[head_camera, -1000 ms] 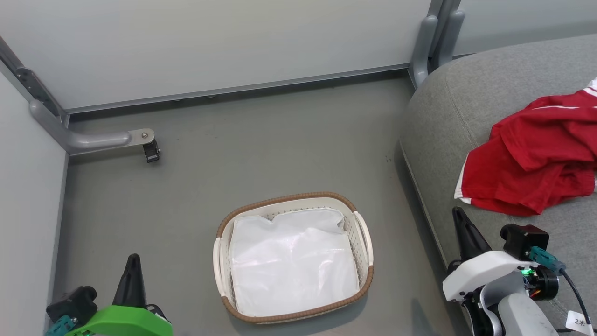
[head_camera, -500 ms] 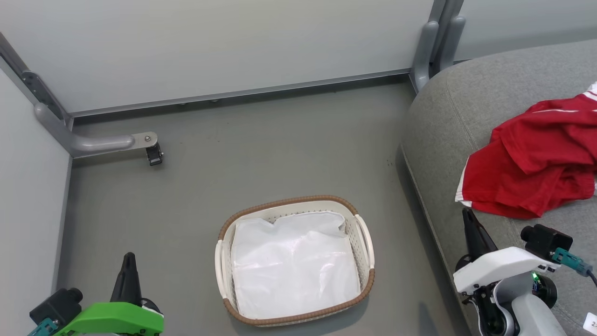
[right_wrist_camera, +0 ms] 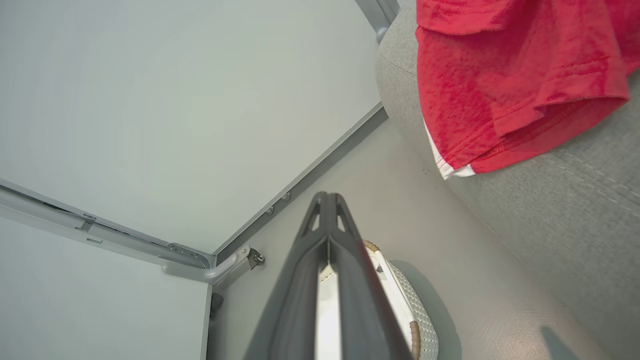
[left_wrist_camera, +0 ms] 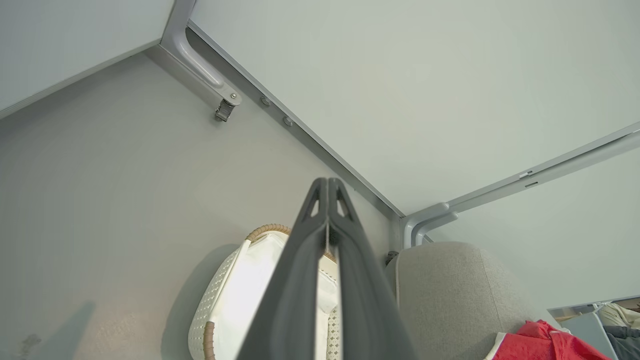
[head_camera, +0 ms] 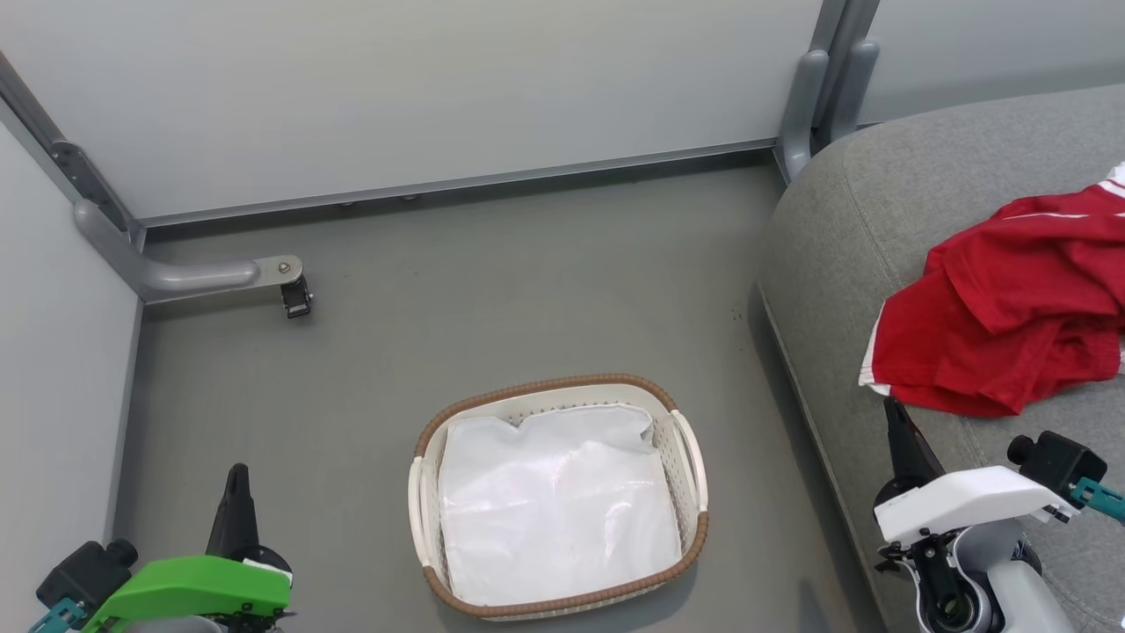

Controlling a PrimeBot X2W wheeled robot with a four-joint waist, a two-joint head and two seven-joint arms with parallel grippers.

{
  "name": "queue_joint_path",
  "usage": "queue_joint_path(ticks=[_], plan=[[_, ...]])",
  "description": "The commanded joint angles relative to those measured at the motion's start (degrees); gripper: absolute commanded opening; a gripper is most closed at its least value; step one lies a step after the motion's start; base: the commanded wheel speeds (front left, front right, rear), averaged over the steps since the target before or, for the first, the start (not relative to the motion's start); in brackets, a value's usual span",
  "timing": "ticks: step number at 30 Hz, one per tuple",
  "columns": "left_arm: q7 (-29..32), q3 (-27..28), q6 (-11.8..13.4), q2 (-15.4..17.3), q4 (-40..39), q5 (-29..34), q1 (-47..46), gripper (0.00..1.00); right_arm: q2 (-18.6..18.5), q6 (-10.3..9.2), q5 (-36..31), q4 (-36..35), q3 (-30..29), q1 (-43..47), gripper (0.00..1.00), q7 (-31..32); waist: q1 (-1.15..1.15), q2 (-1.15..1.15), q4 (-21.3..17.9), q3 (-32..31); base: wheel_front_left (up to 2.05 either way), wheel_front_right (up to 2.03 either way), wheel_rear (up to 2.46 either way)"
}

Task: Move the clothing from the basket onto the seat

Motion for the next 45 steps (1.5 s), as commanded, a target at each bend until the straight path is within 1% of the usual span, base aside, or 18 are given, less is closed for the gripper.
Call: queue_joint_path(ticks=[1, 21, 45], plan=[[0.5, 0.4, 0.0, 0.1, -0.9, -1.7, -1.5, 0.00, -0.4, -0.03, 2.0, -1.0, -0.4, 0.0, 0.00, 0.4, 0.00, 0.00, 0.0, -0.1, 0.00, 0.00, 0.00], [3.9, 1.5, 0.1, -0.4, -2.2, -13.6, -2.3, 0.00, -0.5, -0.04, 16.0, -2.5, -1.9, 1.0, 0.00, 3.8, 0.00, 0.00, 0.4, -1.2, 0.00, 0.00, 0.00], [7.3, 2.5, 0.1, -0.9, -3.5, -25.2, -3.1, 0.00, -0.6, -0.04, 29.5, -4.0, -3.5, 2.0, 0.00, 7.1, 0.00, 0.00, 0.9, -2.5, 0.00, 0.00, 0.00]])
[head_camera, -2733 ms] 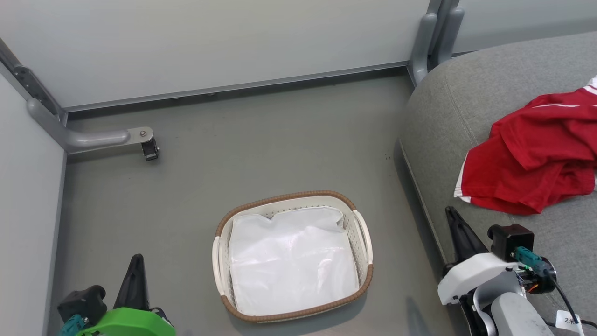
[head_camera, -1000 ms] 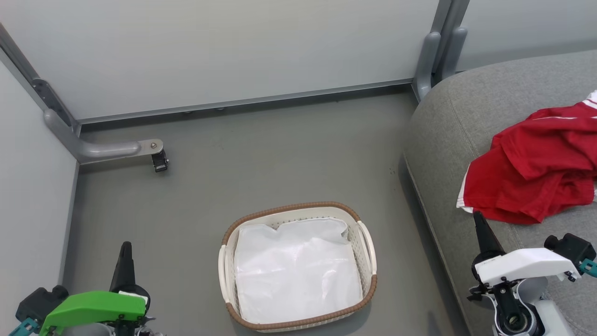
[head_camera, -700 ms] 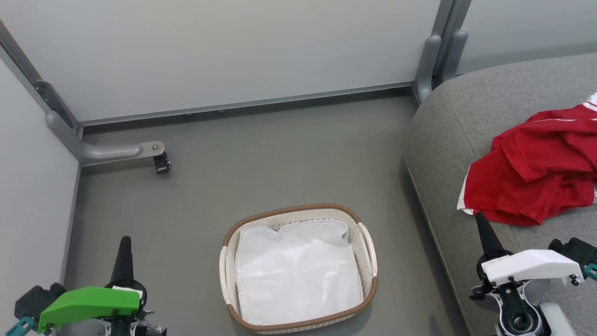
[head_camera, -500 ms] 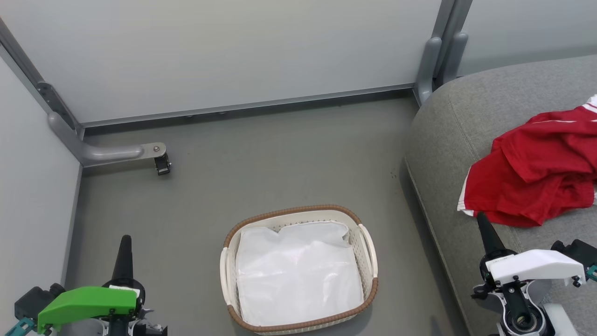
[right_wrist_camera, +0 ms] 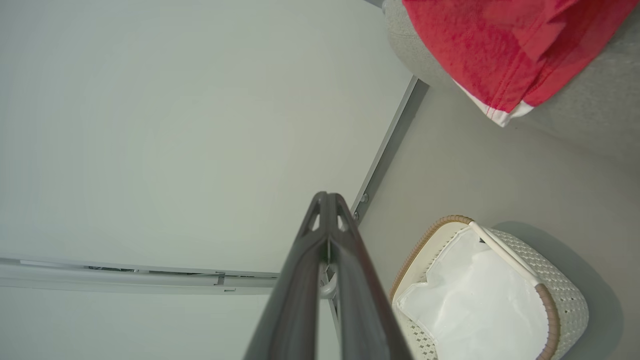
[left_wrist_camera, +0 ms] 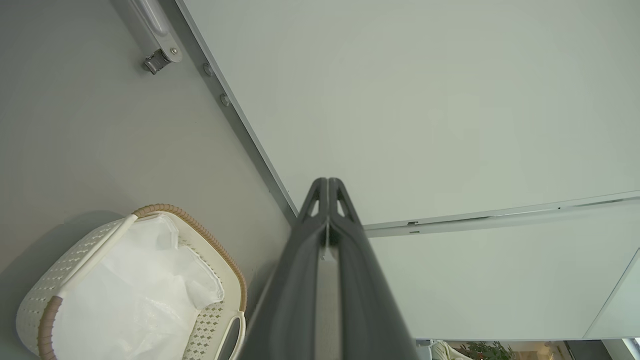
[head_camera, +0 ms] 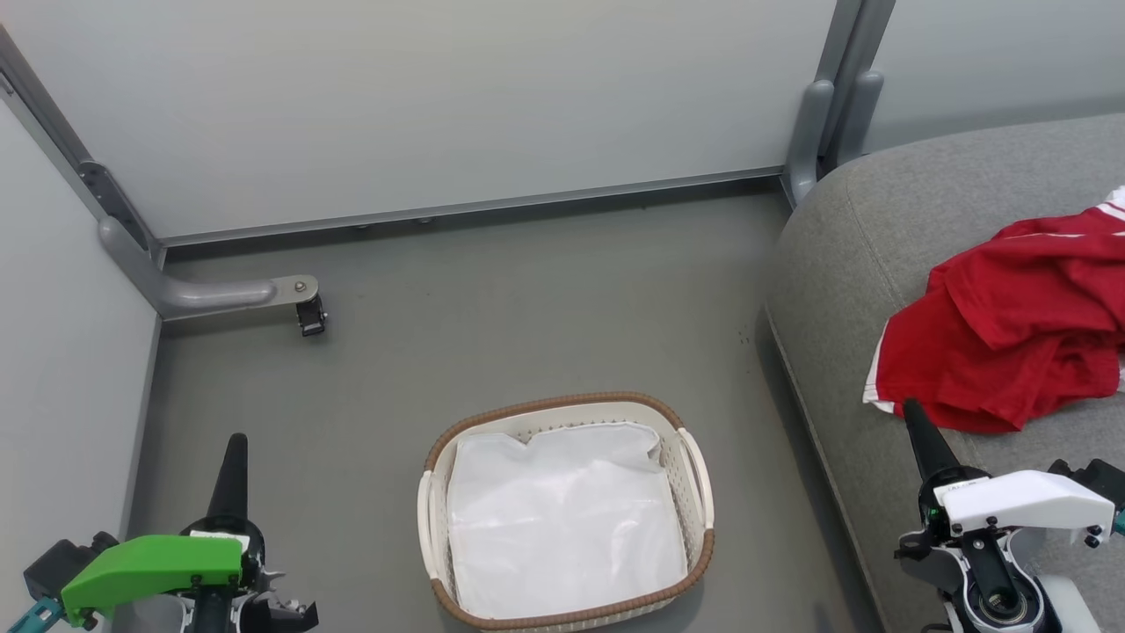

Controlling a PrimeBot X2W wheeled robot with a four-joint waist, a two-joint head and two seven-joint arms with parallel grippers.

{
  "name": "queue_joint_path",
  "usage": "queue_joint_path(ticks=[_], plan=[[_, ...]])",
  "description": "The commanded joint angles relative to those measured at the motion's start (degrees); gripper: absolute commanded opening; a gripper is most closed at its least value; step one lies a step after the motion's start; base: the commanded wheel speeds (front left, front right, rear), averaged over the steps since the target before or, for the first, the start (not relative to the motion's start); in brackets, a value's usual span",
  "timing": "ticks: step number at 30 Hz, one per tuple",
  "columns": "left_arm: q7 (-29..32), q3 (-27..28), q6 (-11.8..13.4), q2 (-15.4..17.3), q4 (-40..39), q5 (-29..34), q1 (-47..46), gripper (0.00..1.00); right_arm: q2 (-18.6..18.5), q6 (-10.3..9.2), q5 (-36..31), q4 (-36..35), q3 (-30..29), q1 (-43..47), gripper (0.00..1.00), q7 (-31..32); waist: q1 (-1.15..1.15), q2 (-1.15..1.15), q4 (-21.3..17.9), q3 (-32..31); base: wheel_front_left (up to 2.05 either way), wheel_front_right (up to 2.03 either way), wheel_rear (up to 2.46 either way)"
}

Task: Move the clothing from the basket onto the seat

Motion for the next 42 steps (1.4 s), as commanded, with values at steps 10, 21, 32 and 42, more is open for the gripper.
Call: queue_joint_path(ticks=[10, 21, 32, 42], plan=[[1.5, 0.7, 0.1, -0.1, -0.9, -5.0, -1.6, 0.00, -0.4, -0.01, 5.9, -1.1, -0.8, 0.9, 0.00, 1.5, 0.00, 0.00, 0.2, -0.6, 0.00, 0.00, 0.00], [2.7, 1.1, 0.1, -0.3, -1.4, -9.4, -1.8, 0.00, -0.4, -0.02, 10.9, -1.6, -1.4, 1.3, 0.00, 2.7, 0.00, 0.00, 0.4, -1.2, 0.00, 0.00, 0.00], [3.9, 1.4, 0.1, -0.5, -1.8, -13.3, -2.1, 0.00, -0.5, -0.02, 15.6, -2.1, -1.9, 1.6, 0.00, 3.8, 0.00, 0.00, 0.6, -1.8, 0.00, 0.00, 0.00], [4.3, 1.5, 0.1, -0.5, -1.9, -14.7, -1.9, 0.00, -0.5, -0.02, 17.2, -2.2, -2.0, 1.7, 0.00, 4.2, 0.00, 0.00, 0.7, -2.0, 0.00, 0.00, 0.00]])
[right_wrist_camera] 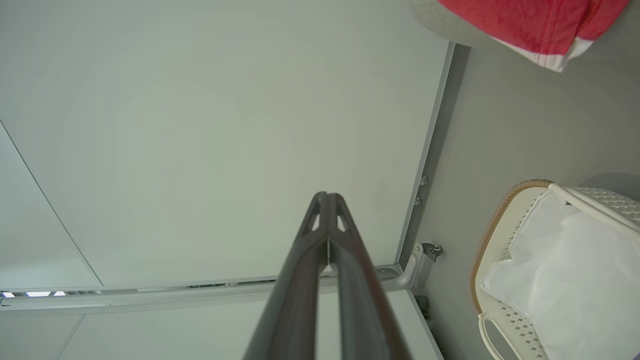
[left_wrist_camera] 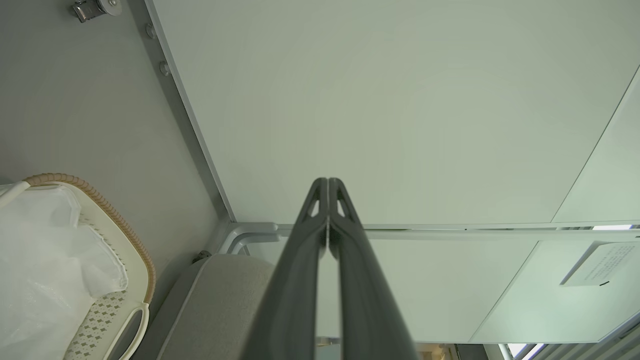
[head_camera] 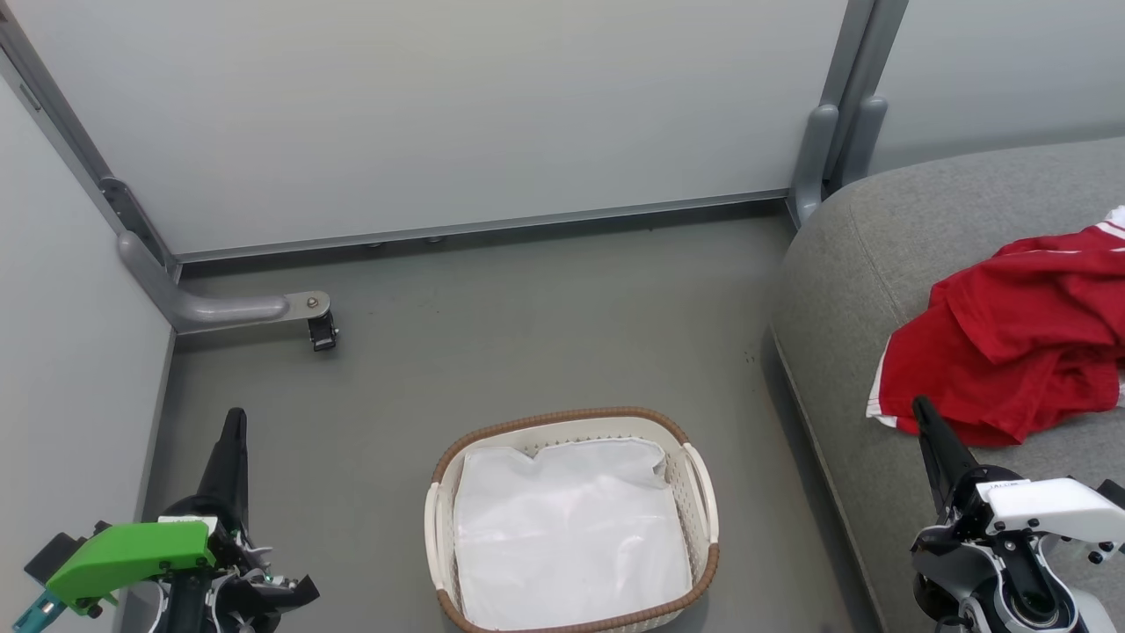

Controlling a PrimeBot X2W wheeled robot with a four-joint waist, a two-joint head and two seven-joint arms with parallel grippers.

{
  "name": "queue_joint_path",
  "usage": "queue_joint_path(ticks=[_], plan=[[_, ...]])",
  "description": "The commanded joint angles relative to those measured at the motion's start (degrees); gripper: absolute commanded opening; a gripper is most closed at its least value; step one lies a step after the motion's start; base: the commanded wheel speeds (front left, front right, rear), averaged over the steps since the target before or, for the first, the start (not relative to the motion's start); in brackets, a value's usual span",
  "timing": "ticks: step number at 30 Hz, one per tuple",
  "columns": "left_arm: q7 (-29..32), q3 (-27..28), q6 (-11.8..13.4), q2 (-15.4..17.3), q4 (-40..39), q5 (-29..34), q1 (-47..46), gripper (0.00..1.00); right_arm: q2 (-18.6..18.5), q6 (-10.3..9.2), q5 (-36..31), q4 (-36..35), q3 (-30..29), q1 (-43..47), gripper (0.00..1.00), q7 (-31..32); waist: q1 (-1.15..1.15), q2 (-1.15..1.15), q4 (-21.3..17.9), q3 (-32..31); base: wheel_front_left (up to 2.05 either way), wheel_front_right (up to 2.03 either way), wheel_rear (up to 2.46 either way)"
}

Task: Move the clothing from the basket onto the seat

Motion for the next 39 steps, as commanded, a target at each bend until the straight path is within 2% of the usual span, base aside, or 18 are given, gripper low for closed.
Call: queue_joint_path(ticks=[1, 39], plan=[[0.2, 0.1, 0.1, 0.0, -0.1, -0.2, -0.6, 0.00, -0.4, 0.00, 0.2, -0.2, -0.1, 0.6, 0.00, 0.2, 0.00, 0.00, 0.0, 0.0, 0.00, 0.00, 0.00], [0.2, 0.1, 0.1, 0.0, -0.1, -0.2, -0.6, 0.00, -0.4, 0.00, 0.2, -0.2, -0.1, 0.6, 0.00, 0.2, 0.00, 0.00, 0.0, 0.0, 0.00, 0.00, 0.00]])
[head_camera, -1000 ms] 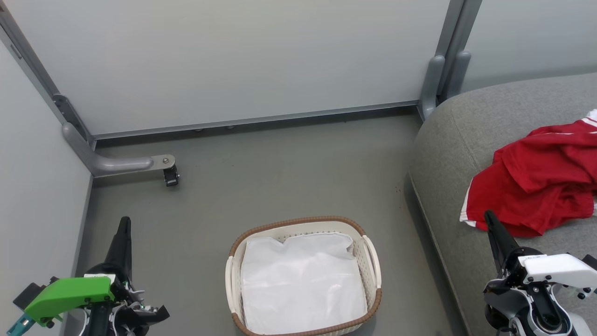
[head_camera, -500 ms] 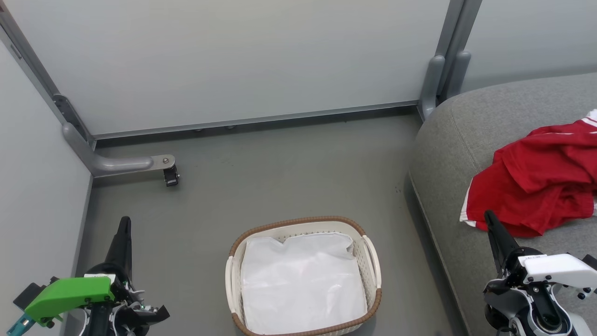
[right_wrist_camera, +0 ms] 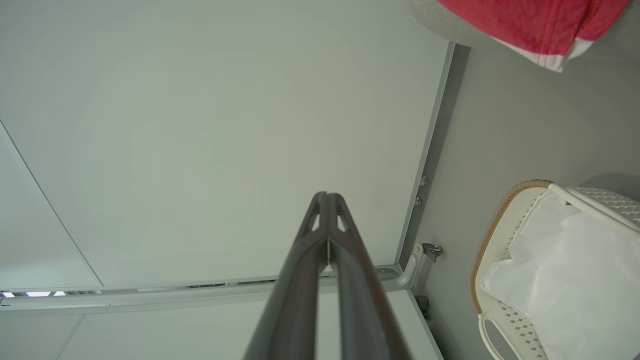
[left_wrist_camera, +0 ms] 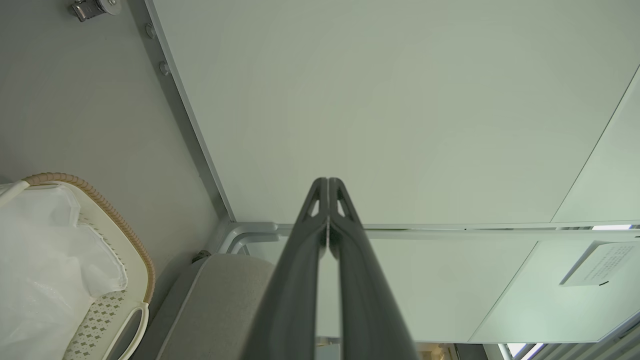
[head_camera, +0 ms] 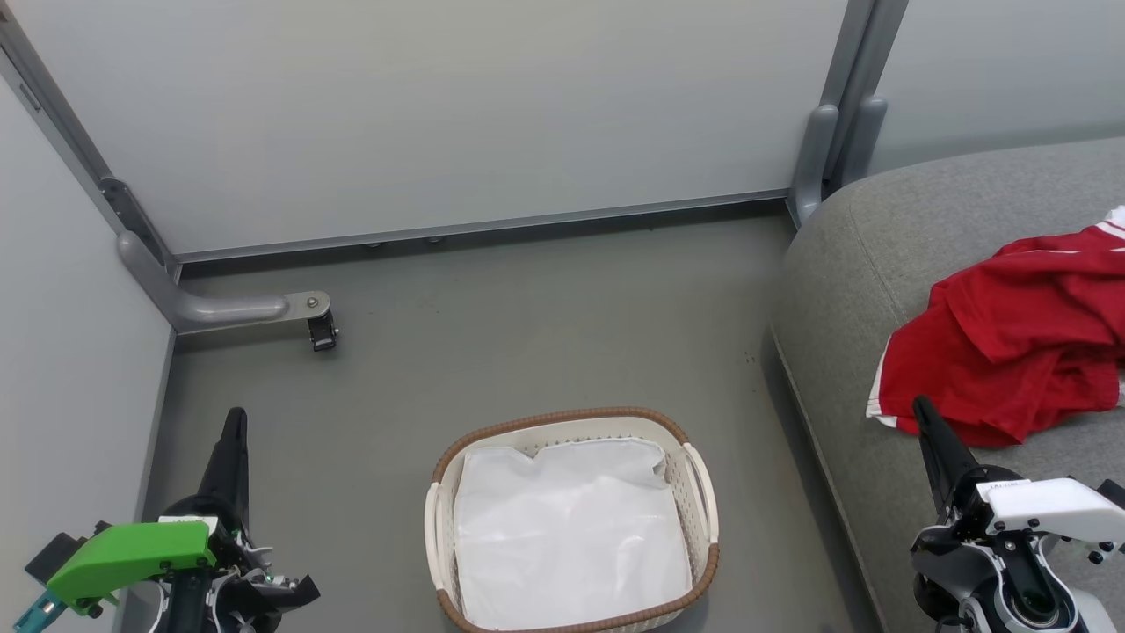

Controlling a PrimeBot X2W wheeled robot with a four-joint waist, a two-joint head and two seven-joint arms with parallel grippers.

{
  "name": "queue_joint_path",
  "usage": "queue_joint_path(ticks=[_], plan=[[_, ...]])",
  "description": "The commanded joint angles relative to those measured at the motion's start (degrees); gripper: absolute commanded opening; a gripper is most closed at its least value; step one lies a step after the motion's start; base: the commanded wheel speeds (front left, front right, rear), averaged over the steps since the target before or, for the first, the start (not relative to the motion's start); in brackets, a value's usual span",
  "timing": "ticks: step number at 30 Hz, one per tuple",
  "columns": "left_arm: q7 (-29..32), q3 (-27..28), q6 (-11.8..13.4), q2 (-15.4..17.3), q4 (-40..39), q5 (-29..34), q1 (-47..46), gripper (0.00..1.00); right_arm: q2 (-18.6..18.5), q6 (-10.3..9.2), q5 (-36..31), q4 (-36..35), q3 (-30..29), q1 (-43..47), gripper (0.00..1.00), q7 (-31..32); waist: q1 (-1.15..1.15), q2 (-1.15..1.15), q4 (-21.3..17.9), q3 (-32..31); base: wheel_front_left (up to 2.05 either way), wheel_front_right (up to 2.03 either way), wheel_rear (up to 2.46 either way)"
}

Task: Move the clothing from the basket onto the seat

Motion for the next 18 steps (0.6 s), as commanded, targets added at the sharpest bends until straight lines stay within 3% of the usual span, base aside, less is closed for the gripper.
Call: queue_joint_path(ticks=[1, 18], plan=[[0.2, 0.1, 0.1, 0.1, 0.0, -0.1, -0.6, 0.00, -0.4, 0.00, 0.2, -0.2, -0.1, 0.6, 0.00, 0.2, 0.00, 0.00, 0.0, 0.0, 0.00, 0.00, 0.00], [0.2, 0.1, 0.1, 0.1, 0.0, -0.2, -0.6, 0.00, -0.4, 0.00, 0.2, -0.2, -0.1, 0.6, 0.00, 0.2, 0.00, 0.00, 0.0, 0.0, 0.00, 0.00, 0.00]])
